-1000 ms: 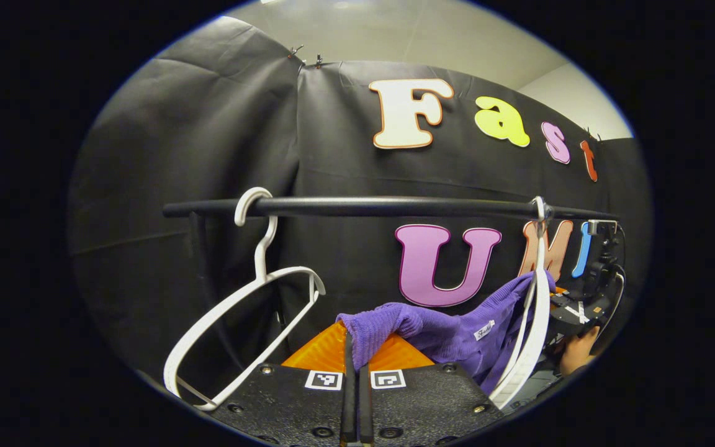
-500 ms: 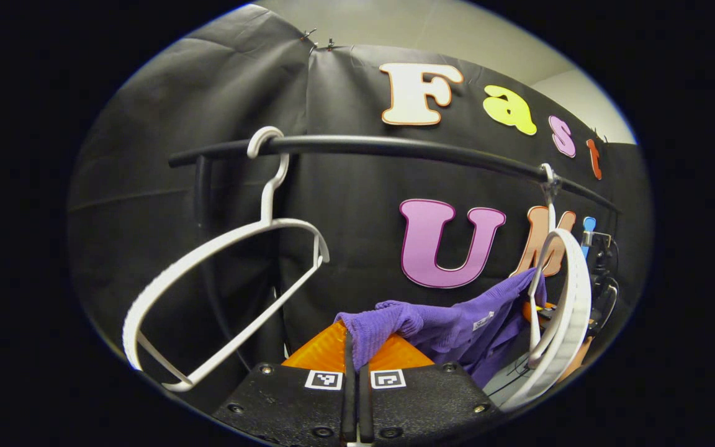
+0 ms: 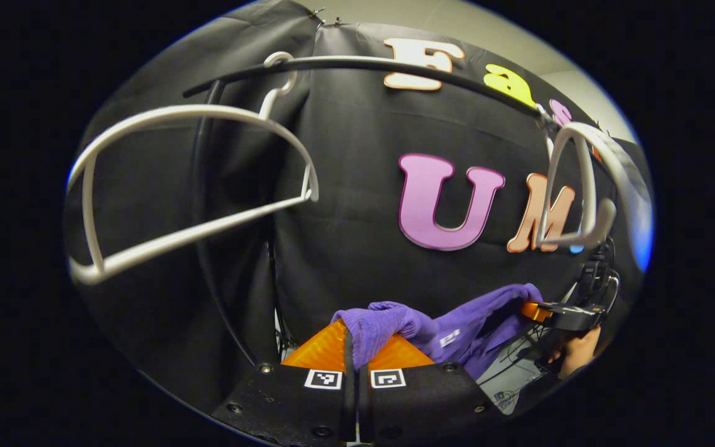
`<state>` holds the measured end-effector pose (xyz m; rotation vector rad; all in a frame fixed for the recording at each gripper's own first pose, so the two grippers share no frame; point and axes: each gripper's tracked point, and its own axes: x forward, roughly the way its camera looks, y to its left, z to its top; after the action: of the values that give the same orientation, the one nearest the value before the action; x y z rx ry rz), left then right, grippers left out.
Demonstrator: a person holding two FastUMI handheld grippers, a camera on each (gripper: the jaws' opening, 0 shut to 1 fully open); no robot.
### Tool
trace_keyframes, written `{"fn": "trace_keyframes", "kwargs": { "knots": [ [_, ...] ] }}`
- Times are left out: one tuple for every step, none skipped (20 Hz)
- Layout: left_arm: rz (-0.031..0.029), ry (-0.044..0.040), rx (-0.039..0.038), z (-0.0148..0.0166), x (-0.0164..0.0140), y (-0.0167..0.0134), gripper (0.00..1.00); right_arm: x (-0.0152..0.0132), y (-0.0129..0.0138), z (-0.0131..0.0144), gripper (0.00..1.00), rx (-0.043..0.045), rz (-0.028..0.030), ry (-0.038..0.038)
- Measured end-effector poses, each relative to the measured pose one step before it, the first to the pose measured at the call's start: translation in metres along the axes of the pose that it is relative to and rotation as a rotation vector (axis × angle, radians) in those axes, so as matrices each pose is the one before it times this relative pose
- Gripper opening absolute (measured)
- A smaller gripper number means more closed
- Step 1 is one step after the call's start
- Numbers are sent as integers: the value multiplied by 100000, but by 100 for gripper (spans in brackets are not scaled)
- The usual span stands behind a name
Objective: Grasp the clothes on the hanger with both hands and then place them into the laundry hamper below.
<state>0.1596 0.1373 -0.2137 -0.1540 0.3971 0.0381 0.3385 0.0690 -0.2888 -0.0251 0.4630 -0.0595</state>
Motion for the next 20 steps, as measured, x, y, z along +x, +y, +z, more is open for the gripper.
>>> {"fn": "trace_keyframes", "kwargs": {
  "knots": [
    [839, 2051, -238, -1262, -407, 387, 3, -809, 263, -516, 2, -3114, 823, 243],
    [659, 1359, 364, -1112, -682, 256, 3, -990, 360, -455, 0, -2067, 1175, -128],
    [592, 478, 660, -571, -676, 222, 3, -949, 290, -238, 2, -983, 1271, -95],
    [619, 306, 1013, -151, -965, -366, 3, -935, 279, -211, 2, -185, 985, -122],
    [481, 37, 773, -189, -735, -1, 2, -967, 375, -86, 2, 28, 1011, -256],
    [-38, -56, 310, -88, -930, -174, 3, -1063, 194, -116, 2, 4, 688, -444],
    [-97, -931, 517, 78, -1004, -101, 3, -1132, 196, 33, 0, 121, 748, -512],
    [83, -771, 638, 56, -863, -180, 3, -1102, 241, -44, 2, 458, 917, -587],
    [-330, -823, 750, 103, -997, -355, 3, -1095, 115, 68, 0, 354, 612, -469],
    [-445, -904, 763, 244, -1071, -369, 3, -1133, 118, 120, 0, 401, 536, -385],
    [-451, -844, 966, 255, -1045, -432, 3, -1250, 262, 171, 0, 1696, 707, 157],
    [-530, -1008, 924, 172, -1065, -530, 3, -1521, 305, 190, 1, 2450, 1124, 64],
    [-304, -922, 854, 277, -924, -467, 3, -1373, 166, 560, 2, 1958, 616, -1532],
    [-557, -769, 766, 231, -999, -454, 3, -1373, 57, 723, 2, 673, 244, -2180],
    [-754, -935, 439, 418, -992, -612, 3, -1371, -77, 671, 7, -169, -34, -1536],
    [-824, -870, 630, 501, -819, -511, 3, -1326, -59, 389, 2, -14, 324, -1282],
    [-446, -858, 680, 314, -751, -379, 3, -1196, -180, 423, 2, 388, 197, -961],
    [-995, -931, 301, 411, -619, -487, 2, -1339, -12, 282, 2, 712, 423, -1040],
    [-1421, -998, -152, 413, -696, -798, 2, -1235, -79, 502, 2, 710, 203, -1265],
    [-1290, -943, 167, 461, -673, -907, 3, -1287, -153, 385, 2, 606, -60, -1324]
  ]
}}
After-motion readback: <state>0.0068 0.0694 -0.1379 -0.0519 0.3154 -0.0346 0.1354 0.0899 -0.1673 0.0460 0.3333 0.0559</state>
